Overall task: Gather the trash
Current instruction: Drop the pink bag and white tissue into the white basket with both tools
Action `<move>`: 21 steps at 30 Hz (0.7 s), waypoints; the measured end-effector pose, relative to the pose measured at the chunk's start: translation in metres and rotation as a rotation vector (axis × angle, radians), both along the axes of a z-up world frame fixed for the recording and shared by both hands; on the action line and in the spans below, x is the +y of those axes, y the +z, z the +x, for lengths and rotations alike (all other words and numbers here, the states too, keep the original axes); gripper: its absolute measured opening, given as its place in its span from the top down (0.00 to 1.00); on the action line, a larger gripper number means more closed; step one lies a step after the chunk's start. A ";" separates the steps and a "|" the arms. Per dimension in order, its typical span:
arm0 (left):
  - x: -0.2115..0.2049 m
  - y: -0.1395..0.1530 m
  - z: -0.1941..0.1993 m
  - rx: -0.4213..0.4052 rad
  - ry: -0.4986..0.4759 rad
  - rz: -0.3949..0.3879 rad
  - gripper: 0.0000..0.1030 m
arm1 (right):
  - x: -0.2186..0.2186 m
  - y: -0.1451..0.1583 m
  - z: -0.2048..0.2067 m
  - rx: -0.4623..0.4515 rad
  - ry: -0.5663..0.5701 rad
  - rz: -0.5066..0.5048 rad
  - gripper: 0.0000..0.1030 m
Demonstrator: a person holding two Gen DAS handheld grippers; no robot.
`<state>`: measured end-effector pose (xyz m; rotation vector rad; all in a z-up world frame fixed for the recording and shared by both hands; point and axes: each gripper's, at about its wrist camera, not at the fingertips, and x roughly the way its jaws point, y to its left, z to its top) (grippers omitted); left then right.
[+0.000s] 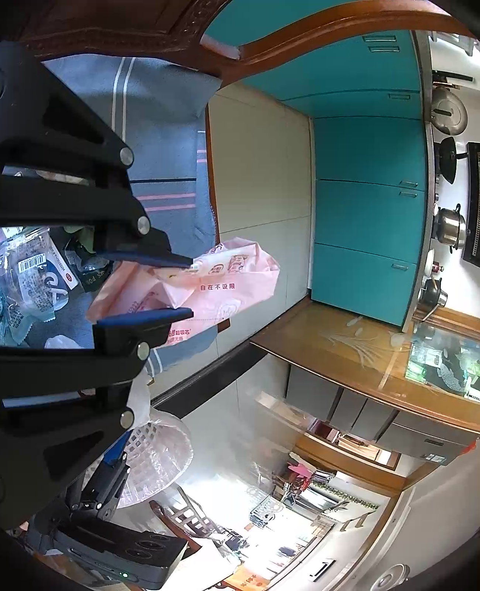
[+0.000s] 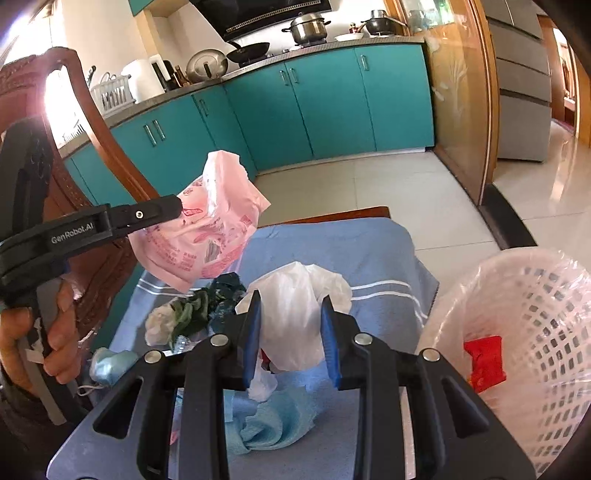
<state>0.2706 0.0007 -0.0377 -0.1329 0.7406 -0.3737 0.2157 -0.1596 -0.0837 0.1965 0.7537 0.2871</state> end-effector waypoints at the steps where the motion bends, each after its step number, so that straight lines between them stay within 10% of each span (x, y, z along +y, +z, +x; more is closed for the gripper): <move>1: 0.000 0.000 0.000 -0.001 0.000 0.000 0.78 | 0.000 0.001 -0.001 -0.004 -0.004 0.000 0.71; 12: -0.004 0.004 -0.005 -0.036 -0.017 -0.013 0.78 | -0.013 0.018 -0.013 -0.084 -0.049 -0.010 0.71; 21: -0.034 0.011 -0.014 -0.048 -0.090 -0.035 0.78 | -0.093 0.045 -0.041 -0.195 -0.339 0.004 0.71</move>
